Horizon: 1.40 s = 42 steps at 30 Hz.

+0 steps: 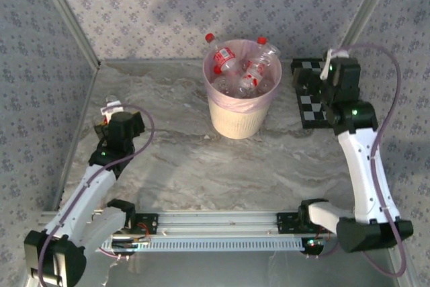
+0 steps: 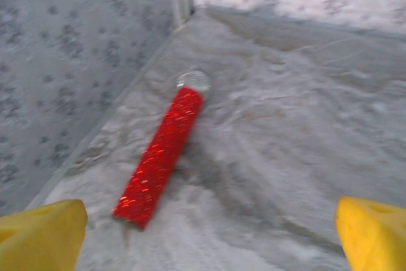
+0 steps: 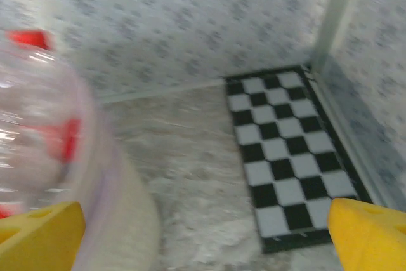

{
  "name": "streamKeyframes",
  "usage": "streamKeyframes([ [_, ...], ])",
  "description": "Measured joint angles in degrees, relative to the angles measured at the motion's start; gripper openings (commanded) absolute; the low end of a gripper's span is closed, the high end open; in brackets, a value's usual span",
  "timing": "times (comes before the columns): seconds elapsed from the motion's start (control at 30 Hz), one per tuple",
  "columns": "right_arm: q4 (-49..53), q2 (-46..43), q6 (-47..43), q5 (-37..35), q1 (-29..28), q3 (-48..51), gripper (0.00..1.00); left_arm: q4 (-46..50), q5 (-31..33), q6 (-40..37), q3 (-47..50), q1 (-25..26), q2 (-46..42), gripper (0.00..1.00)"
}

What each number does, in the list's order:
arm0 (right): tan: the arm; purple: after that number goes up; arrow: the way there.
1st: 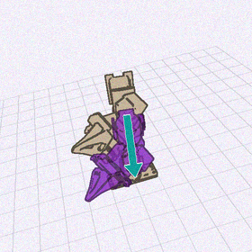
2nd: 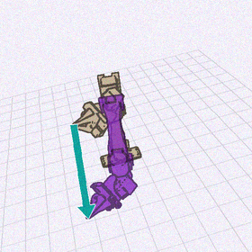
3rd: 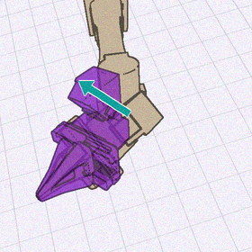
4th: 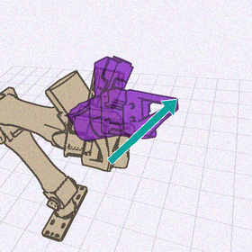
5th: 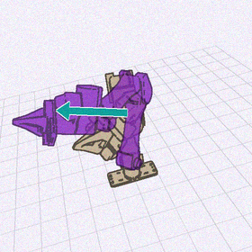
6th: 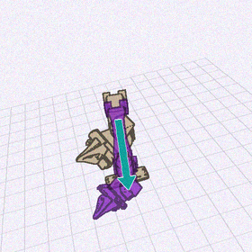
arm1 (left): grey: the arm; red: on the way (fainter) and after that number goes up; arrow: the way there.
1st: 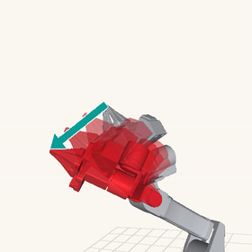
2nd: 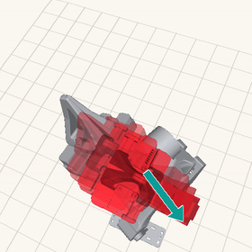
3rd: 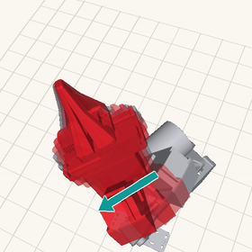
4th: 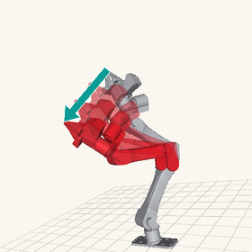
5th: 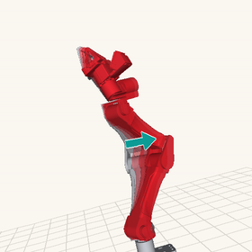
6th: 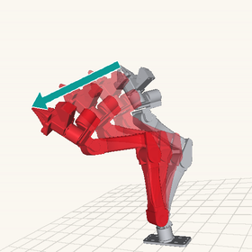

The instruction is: Put the plastic bottles in the bin

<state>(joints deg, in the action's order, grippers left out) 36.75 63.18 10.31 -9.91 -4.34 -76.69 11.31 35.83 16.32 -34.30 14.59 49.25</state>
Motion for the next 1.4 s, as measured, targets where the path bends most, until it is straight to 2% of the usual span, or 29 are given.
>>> streamKeyframes([
  [0.1, -4.9, -4.7, 0.0, -2.7, 1.8, 15.6, 1.00, -4.0, -0.6, -2.0, 5.2, -2.7, 0.3, 1.00],
  [0.23, -11.3, -5.6, 0.0, -4.6, 2.4, 32.1, 1.00, -10.2, -4.0, -4.0, 9.8, -6.8, 3.1, 1.00],
  [0.33, -18.9, -4.4, -0.4, -5.7, 2.3, 41.1, 1.00, -16.9, -8.1, -5.8, 12.2, -9.1, 6.7, 1.00],
  [0.5, -34.4, 1.2, -1.0, -5.8, 1.9, 50.9, 1.00, -26.7, -15.3, -9.0, 13.6, -10.0, 14.8, 1.00],
  [0.7, -47.7, 6.3, -3.7, -9.3, -0.9, 53.1, 1.00, -34.1, -16.4, -11.3, 13.6, -10.7, 21.6, 1.00],
  [1.07, -66.4, 15.7, -7.4, -11.5, -0.9, 52.9, 1.00, -44.4, -17.2, -12.9, 12.0, -11.7, 29.6, 1.00],
  [1.3, -82.3, 23.5, -10.5, -7.0, 2.2, 55.9, 1.00, -52.6, -19.4, -13.2, 10.8, -12.0, 35.9, 1.00],
  [1.4, -83.0, 24.3, -11.0, -5.2, 2.2, 56.6, 1.00, -54.8, -21.6, -13.5, 11.1, -12.7, 38.8, 1.00],
])
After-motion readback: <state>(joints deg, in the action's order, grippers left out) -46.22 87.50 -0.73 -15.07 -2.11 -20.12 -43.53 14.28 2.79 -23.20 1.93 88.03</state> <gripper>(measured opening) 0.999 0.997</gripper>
